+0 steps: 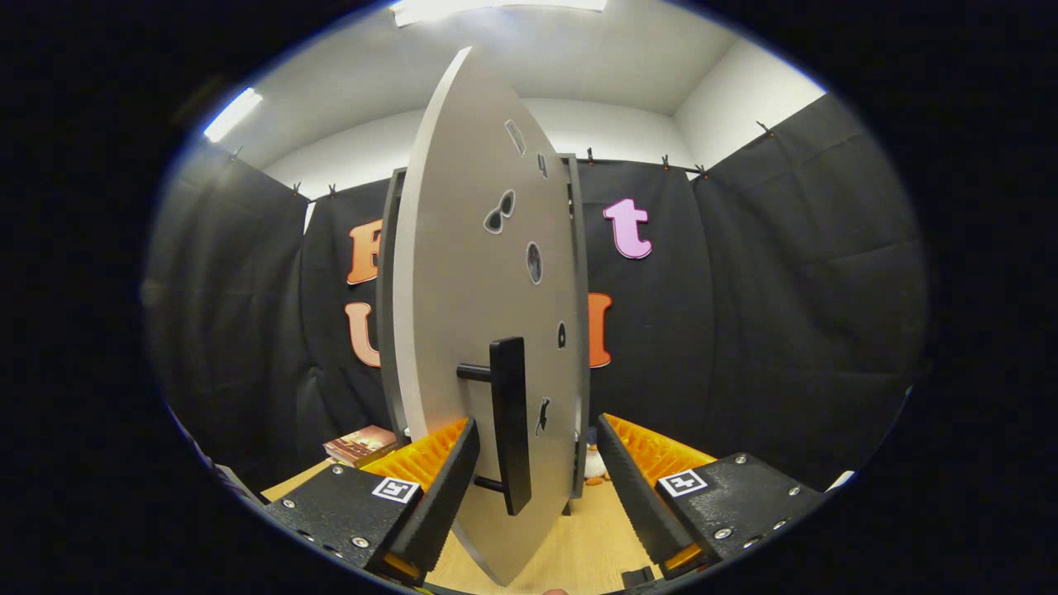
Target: Open the shoe cabinet door, grab the shoes and put them into the shoe cabinet, then close the shoe cabinet door.
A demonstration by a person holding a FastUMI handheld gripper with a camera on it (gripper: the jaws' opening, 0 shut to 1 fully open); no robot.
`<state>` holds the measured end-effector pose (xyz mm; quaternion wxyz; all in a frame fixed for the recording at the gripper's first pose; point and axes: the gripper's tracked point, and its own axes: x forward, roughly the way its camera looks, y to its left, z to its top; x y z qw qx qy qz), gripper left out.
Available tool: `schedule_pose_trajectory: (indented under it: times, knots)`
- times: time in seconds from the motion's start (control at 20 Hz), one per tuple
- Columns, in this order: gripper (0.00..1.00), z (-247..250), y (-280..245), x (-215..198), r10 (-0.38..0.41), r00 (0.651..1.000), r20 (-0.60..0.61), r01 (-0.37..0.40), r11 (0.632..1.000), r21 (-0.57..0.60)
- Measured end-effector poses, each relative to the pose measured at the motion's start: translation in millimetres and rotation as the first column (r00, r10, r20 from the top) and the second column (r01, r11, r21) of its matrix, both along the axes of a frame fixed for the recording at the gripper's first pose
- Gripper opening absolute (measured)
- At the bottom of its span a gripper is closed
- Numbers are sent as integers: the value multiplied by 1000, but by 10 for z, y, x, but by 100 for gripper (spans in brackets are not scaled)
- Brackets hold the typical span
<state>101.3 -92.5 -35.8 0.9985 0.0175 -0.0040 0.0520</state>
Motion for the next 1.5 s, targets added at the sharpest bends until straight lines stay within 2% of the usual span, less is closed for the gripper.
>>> schedule_pose_trajectory:
  times: [0.4,0.85,1.1,1.5]
  knots:
    - [91,49,575,247,130,991,30,-131,991,14]
    - [96,82,1145,689,240,970,37,-241,970,26]
    - [96,19,1381,890,267,963,22,-268,962,50]
    - [96,-34,1364,944,255,967,2,-255,966,47]
